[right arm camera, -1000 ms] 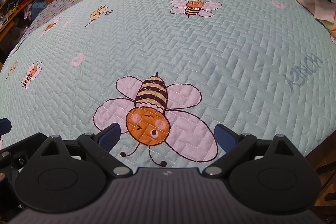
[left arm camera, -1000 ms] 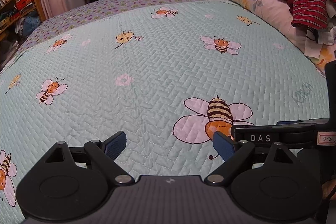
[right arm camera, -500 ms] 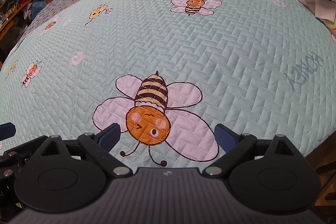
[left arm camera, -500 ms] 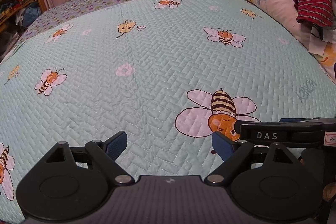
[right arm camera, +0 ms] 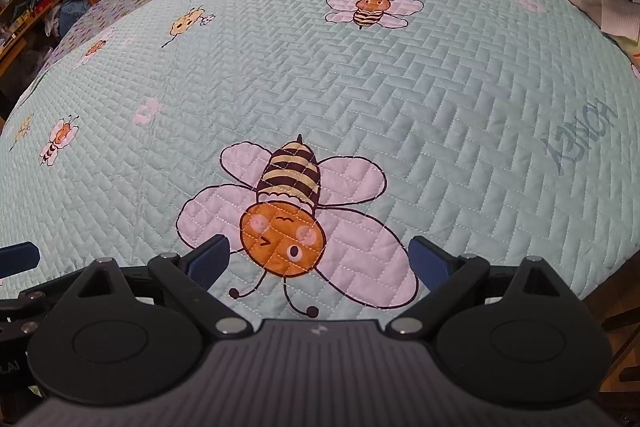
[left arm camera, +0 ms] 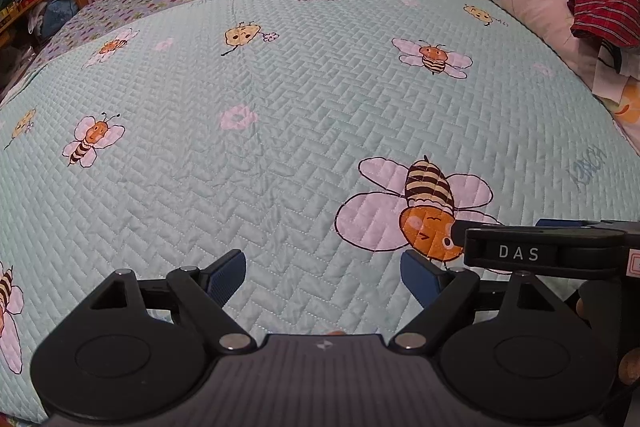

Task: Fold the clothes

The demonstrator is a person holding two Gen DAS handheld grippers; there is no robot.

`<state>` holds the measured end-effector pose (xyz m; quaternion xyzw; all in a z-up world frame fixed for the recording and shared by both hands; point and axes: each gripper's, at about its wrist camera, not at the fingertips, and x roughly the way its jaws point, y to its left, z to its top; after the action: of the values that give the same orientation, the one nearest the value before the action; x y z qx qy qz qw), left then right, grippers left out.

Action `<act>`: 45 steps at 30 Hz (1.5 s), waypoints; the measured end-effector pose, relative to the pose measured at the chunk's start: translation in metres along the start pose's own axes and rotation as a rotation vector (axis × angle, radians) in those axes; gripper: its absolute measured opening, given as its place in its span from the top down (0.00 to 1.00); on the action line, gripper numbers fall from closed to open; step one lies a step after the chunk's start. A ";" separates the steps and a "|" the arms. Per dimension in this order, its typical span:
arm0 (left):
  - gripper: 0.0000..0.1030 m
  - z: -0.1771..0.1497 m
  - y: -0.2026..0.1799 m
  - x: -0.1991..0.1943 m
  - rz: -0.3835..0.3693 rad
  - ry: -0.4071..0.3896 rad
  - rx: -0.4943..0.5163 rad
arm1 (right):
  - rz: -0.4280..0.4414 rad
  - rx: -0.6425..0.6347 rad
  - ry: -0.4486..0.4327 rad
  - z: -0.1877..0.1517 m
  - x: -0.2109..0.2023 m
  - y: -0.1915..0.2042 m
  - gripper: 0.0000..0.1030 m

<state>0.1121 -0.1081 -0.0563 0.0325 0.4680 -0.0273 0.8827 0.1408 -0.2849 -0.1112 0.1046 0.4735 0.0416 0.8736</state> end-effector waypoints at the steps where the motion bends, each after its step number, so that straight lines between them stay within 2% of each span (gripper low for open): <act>1: 0.16 0.000 0.000 0.001 -0.001 0.002 -0.001 | 0.000 0.000 0.000 0.000 0.000 0.000 0.07; 18: 0.16 0.002 0.009 0.009 0.022 0.036 -0.024 | -0.013 -0.017 0.007 0.003 0.003 0.005 0.07; 27: 0.16 0.004 0.025 0.012 0.045 0.053 -0.074 | -0.015 -0.047 0.007 0.009 0.006 0.016 0.07; 36: 0.16 0.005 0.054 0.011 0.071 0.053 -0.139 | 0.003 -0.095 0.004 0.016 0.005 0.041 0.07; 45: 0.16 -0.003 0.106 0.006 0.119 0.054 -0.246 | 0.028 -0.198 -0.016 0.025 0.001 0.091 0.07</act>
<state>0.1207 -0.0027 -0.0595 -0.0476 0.4888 0.0835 0.8671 0.1644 -0.1992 -0.0787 0.0246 0.4585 0.0995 0.8828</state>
